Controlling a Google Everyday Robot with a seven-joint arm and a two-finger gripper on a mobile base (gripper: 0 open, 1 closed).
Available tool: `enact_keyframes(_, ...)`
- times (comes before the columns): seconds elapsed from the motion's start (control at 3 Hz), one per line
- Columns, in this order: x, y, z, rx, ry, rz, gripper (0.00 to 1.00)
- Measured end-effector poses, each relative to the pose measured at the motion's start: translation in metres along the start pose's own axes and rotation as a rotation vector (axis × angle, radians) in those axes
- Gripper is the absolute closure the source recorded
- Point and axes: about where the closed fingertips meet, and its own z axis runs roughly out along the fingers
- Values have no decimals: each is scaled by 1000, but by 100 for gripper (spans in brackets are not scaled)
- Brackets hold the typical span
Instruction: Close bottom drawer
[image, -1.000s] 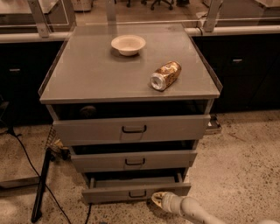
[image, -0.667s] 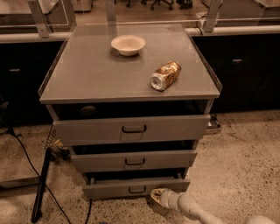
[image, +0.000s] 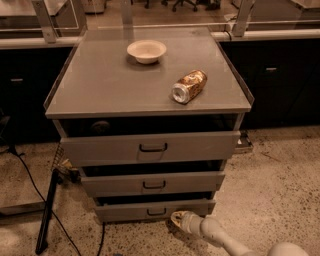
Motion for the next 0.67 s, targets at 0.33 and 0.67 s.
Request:
enact_keyframes(0.33, 2, -7, 8, 9, 6, -4, 100)
enact_keyframes(0.67, 3, -11, 16, 14, 9, -7, 100)
